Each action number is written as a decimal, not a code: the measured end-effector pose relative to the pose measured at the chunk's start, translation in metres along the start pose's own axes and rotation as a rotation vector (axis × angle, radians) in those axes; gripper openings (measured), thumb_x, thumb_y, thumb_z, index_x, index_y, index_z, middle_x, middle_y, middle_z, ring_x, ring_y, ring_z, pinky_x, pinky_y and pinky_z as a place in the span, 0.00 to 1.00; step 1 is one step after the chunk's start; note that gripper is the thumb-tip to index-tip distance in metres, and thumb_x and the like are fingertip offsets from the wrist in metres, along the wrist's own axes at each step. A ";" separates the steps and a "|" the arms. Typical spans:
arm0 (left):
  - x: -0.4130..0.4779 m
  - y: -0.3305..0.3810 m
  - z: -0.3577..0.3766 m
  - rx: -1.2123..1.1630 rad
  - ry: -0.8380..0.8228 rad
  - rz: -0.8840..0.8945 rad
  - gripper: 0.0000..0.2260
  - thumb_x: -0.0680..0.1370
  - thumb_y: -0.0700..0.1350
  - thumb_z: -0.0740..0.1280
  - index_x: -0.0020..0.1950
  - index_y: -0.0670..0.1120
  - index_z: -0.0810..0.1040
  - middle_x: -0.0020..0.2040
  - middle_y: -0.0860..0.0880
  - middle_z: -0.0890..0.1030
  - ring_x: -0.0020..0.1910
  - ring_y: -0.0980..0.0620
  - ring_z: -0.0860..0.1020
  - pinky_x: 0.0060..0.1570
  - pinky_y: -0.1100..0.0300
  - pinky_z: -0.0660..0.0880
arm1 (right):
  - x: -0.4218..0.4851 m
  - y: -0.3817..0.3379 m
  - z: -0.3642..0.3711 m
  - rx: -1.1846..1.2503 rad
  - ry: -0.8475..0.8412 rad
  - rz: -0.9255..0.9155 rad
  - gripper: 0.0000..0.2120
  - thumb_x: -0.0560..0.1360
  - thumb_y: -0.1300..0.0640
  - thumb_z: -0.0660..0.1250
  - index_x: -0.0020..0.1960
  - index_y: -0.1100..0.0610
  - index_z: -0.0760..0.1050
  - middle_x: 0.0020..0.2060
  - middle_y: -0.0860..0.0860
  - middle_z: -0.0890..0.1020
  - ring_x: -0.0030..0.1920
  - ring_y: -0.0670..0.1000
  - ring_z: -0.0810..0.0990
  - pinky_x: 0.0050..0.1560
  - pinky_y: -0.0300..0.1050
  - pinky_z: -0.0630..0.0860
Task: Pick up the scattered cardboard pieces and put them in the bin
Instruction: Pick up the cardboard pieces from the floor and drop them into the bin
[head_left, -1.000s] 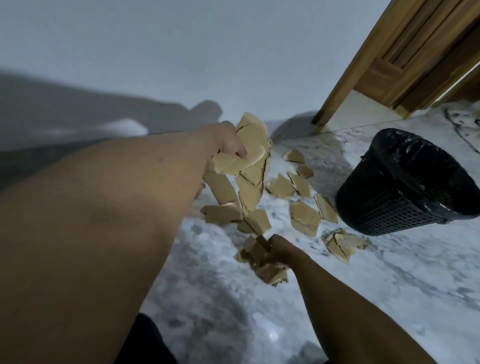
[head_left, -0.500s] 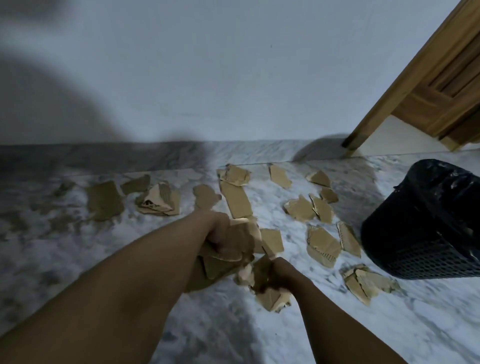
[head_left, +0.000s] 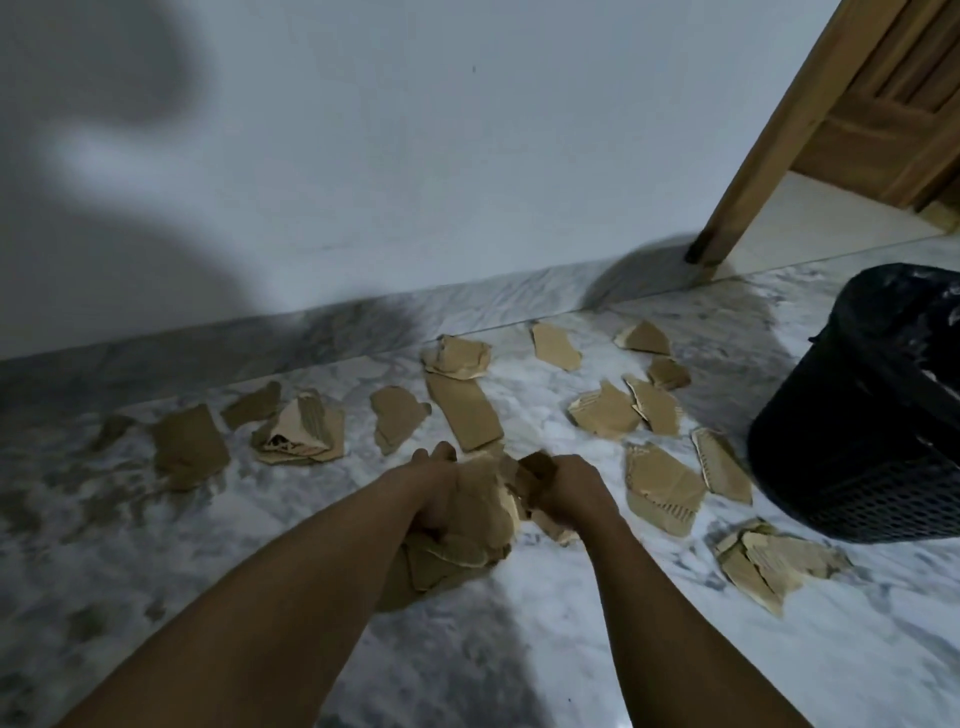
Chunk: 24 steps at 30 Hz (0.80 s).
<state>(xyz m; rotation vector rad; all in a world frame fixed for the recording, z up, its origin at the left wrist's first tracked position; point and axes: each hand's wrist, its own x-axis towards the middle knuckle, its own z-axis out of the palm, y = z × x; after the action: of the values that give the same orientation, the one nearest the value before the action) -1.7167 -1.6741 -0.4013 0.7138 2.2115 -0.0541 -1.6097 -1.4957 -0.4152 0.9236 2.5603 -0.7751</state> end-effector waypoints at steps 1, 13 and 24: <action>-0.003 0.000 0.001 0.041 0.001 0.013 0.40 0.70 0.48 0.77 0.73 0.43 0.57 0.67 0.39 0.62 0.65 0.34 0.67 0.61 0.42 0.73 | 0.000 0.000 0.008 0.023 0.023 0.008 0.14 0.64 0.52 0.72 0.48 0.56 0.79 0.37 0.51 0.80 0.35 0.50 0.78 0.30 0.42 0.72; -0.023 -0.043 0.028 -0.100 0.182 0.137 0.34 0.74 0.49 0.71 0.73 0.42 0.58 0.63 0.40 0.74 0.59 0.40 0.76 0.51 0.51 0.74 | -0.010 -0.010 0.014 0.072 -0.103 0.117 0.22 0.62 0.55 0.80 0.52 0.61 0.77 0.43 0.55 0.80 0.44 0.55 0.81 0.40 0.48 0.78; -0.046 -0.085 0.022 -0.173 0.202 0.048 0.24 0.72 0.48 0.71 0.67 0.46 0.72 0.63 0.45 0.76 0.60 0.43 0.77 0.57 0.50 0.76 | -0.015 -0.020 0.001 -0.164 -0.138 -0.006 0.40 0.63 0.42 0.80 0.69 0.57 0.71 0.72 0.57 0.66 0.72 0.61 0.63 0.70 0.55 0.66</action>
<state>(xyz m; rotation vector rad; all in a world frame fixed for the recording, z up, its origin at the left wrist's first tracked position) -1.7208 -1.7732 -0.3995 0.7007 2.3545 0.2402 -1.6118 -1.5166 -0.4013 0.7838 2.4639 -0.5971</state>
